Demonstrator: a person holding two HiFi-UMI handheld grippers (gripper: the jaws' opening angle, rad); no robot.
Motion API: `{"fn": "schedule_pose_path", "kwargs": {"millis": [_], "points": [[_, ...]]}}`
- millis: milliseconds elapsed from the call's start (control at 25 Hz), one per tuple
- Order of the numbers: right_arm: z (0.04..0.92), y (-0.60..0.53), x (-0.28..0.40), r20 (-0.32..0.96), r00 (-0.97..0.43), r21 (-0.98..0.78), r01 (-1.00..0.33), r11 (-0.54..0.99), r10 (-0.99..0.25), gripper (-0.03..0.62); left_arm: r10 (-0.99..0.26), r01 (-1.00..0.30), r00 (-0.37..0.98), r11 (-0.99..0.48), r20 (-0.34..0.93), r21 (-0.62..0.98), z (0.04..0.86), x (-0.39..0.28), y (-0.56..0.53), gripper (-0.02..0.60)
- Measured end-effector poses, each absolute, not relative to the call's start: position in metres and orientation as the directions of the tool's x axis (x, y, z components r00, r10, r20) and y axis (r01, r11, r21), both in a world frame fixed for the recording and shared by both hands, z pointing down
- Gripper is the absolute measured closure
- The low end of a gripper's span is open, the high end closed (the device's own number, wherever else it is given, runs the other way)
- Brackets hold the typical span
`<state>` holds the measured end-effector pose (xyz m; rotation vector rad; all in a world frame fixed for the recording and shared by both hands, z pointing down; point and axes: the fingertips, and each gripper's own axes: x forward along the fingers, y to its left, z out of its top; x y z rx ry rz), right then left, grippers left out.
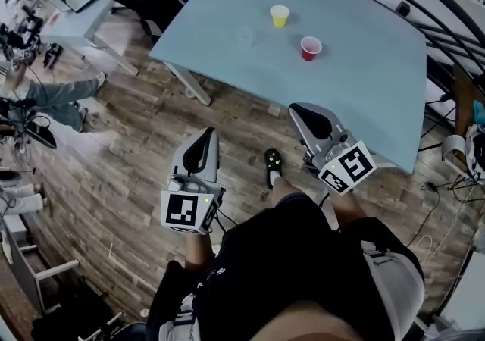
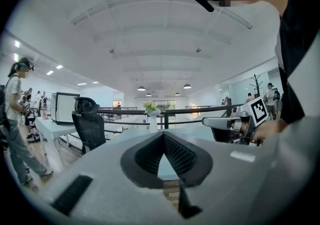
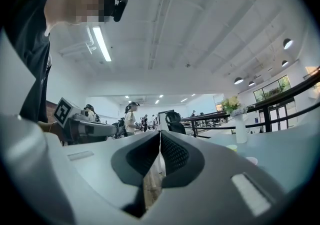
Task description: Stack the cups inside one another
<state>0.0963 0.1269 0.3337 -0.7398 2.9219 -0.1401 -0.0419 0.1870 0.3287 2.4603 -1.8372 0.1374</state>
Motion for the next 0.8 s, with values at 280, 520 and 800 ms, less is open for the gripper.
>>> {"fn": "schedule_pose_path", "kwargs": {"millis": [280, 520, 800], "points": [[0.328, 0.093, 0.083, -0.087, -0.876, -0.101, -0.467, 0.879, -0.475, 0.583, -0.957, -0.963, 0.266, -0.268, 0.115, -0.001, 0.322, -0.054, 0.155, 0.597], [0.33, 0.059, 0.088, -0.088, -0.872, -0.108, -0.472, 0.875, -0.481, 0.582, -0.955, -0.963, 0.266, -0.27, 0.131, -0.011, 0.324, -0.049, 0.124, 0.597], [0.329, 0.016, 0.089, -0.089, -0.858, -0.114, -0.496, 0.861, -0.506, 0.569, -0.954, -0.963, 0.266, -0.271, 0.134, -0.013, 0.321, -0.054, 0.084, 0.597]]}}
